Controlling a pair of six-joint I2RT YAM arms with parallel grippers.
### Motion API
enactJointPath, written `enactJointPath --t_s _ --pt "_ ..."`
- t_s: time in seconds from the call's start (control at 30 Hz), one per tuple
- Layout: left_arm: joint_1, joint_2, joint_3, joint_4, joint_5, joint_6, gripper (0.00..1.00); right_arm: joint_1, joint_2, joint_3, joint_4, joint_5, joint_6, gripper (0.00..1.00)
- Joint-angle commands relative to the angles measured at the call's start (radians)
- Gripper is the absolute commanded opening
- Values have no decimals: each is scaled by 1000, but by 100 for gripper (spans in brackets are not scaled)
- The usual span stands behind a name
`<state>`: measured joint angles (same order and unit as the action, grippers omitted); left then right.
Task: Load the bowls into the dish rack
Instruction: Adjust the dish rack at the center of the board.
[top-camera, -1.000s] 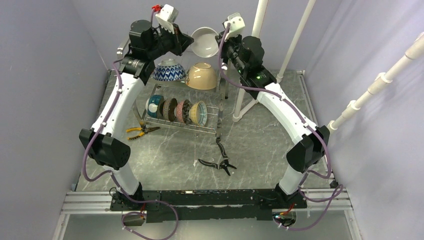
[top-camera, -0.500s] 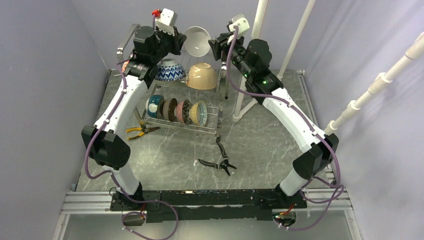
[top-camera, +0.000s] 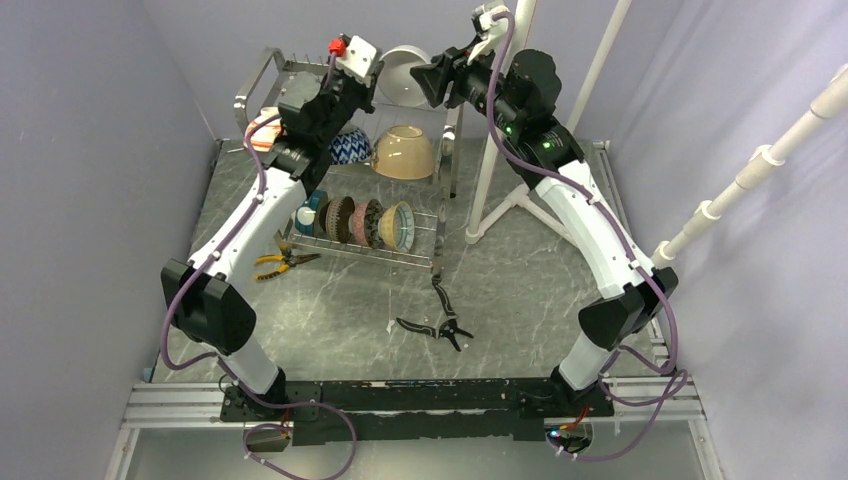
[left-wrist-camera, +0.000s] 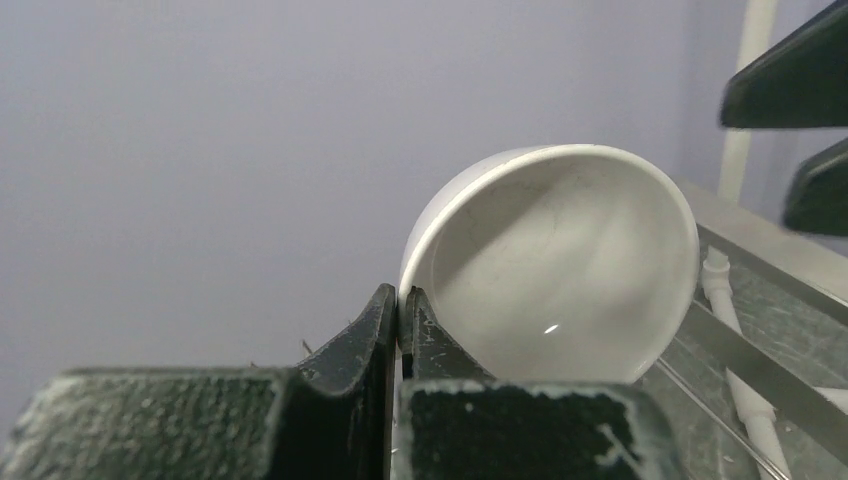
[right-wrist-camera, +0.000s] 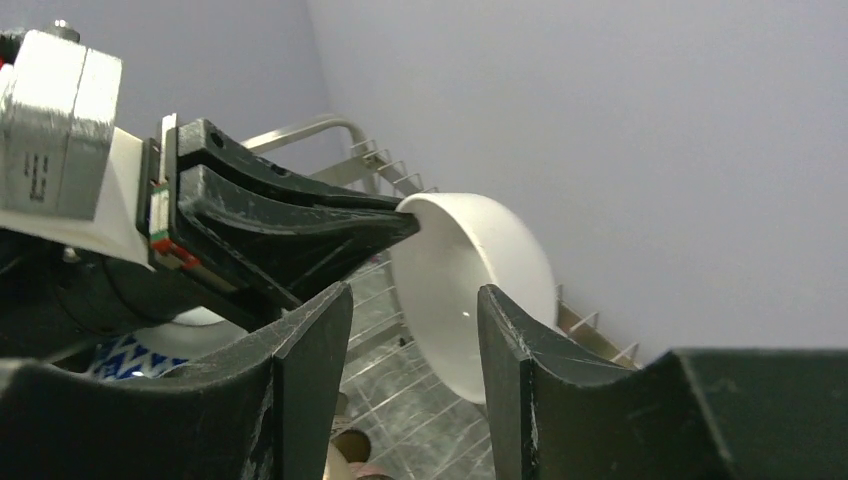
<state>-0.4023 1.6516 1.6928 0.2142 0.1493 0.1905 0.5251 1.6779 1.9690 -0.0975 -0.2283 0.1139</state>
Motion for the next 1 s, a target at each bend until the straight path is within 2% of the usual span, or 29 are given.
enactJointPath --t_s 0.0,0.47,0.7,0.8,0.97 --pt "-32 -31 26 125 -25 156 3 0 12 58 -25 -61 67 52" --pt "-117 -11 50 147 -96 456 3 0 20 85 -54 -40 61 53" --pt "-145 -5 63 131 -145 519 3 0 -21 48 -55 -7 55 59" --pt "-148 3 79 119 -148 547 3 -3 -43 22 -52 18 58 59" --pt "-151 16 98 119 -231 610 3 -8 -52 6 -53 53 66 55"
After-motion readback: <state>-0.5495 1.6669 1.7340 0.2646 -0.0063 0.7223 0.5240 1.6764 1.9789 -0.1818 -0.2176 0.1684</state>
